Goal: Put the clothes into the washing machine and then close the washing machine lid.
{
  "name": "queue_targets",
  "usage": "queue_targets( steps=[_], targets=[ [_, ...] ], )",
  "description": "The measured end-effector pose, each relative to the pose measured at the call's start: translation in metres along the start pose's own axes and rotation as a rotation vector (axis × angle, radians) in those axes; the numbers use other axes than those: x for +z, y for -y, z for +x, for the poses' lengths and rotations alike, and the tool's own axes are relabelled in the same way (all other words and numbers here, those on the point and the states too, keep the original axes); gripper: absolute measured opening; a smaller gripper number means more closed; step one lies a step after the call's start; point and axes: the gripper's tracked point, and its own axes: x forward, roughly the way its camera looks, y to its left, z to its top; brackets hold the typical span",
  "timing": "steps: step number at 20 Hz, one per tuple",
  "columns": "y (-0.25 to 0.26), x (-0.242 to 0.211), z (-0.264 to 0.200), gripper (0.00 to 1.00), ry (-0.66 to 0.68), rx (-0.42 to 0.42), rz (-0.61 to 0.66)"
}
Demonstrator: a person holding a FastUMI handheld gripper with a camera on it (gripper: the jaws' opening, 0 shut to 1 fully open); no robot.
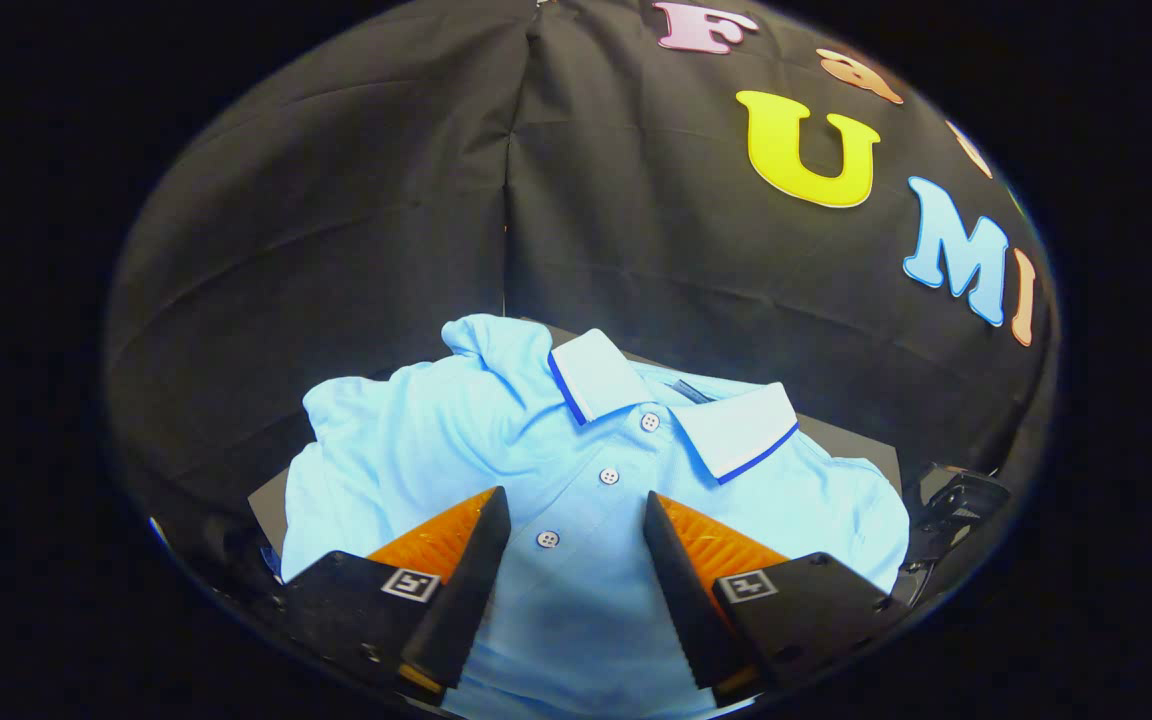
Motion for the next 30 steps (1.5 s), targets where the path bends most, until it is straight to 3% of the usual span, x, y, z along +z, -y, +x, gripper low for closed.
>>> queue_targets(
  steps=[1, 2, 5, 7, 8, 15, 30],
  targets=[
    [0.001, 0.001, 0.003, 0.58, 0.005, -0.014, -0.014],
    [0.001, 0.0, 0.001, 0.57, 0.002, -0.025, -0.034],
    [-0.006, 0.002, 0.005, 0.09, 0.017, -0.038, -0.094],
    [-0.004, 0.004, 0.002, 0.09, 0.019, -0.055, -0.147],
    [-0.005, 0.002, 0.001, 0.02, 0.017, -0.055, -0.146],
    [-0.006, 0.006, -0.003, 0.02, -0.009, 0.053, 0.043],
    [0.01, 0.038, -0.054, 0.01, 0.123, 0.213, 0.132]
  ],
)
